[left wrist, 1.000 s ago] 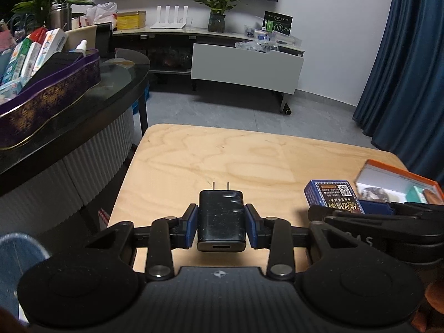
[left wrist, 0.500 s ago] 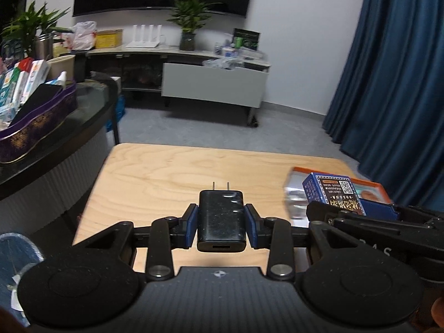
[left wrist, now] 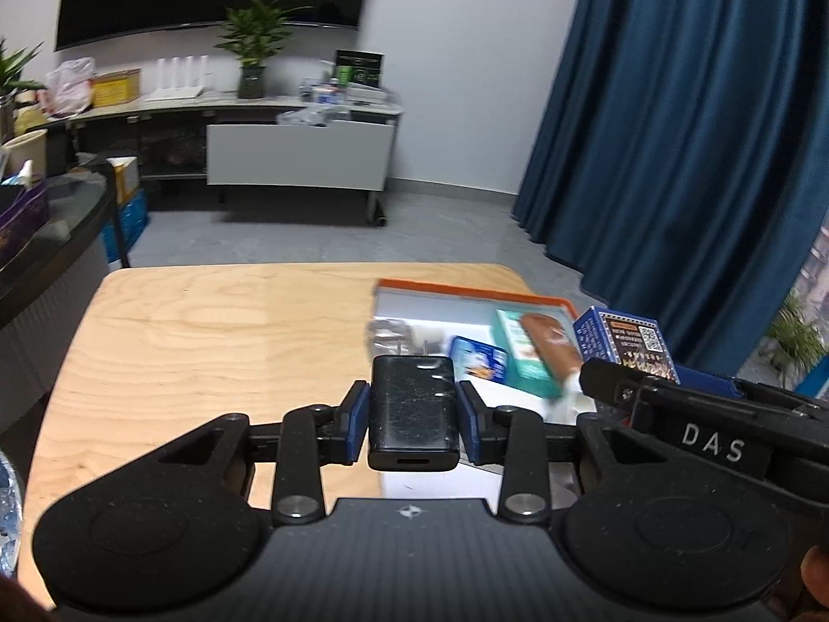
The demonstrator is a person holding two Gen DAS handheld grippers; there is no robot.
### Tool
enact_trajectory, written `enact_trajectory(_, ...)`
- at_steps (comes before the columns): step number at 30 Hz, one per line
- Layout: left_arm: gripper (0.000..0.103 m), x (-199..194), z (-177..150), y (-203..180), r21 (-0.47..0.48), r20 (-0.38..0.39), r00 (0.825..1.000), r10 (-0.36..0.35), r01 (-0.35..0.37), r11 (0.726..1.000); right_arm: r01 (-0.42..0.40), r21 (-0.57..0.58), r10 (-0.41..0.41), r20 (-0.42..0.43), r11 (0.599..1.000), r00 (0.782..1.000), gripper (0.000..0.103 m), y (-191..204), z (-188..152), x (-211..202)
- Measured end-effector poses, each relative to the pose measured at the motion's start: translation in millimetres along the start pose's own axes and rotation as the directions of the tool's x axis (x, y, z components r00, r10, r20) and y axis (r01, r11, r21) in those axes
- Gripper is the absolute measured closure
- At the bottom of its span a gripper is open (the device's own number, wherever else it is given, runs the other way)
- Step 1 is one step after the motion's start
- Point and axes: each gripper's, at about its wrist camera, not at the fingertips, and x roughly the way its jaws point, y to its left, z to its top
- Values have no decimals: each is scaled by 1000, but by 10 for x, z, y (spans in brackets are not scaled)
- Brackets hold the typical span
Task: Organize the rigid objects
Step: 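Carry the black charger and card box over the lid with both grippers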
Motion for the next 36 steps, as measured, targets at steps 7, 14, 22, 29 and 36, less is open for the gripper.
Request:
enact_trajectory(7, 67, -23, -59, -263, 37, -4, 999, -44, 45, 998, 43, 40, -43, 16, 998, 999, 32, -291, -76, -202)
enact_trajectory(14, 67, -8, -120, -450, 72, -13, 997, -79, 80, 994, 71, 52, -72, 29, 996, 997, 32, -481, -129, -325)
enact_trajectory(22, 66, 20, -171, -460, 84, -29, 996, -85, 87, 993, 68, 49, -69, 22, 996, 997, 32, -525, -170, -308)
enact_trajectory(29, 66, 39, -147, -444, 75, -30, 996, -87, 89, 993, 72, 52, -72, 11, 996, 997, 32, -534, -132, -248)
enact_trajectory(36, 66, 71, -193, -444, 69, -48, 995, -86, 89, 994, 77, 46, -77, -4, 996, 997, 32, -511, -135, -186)
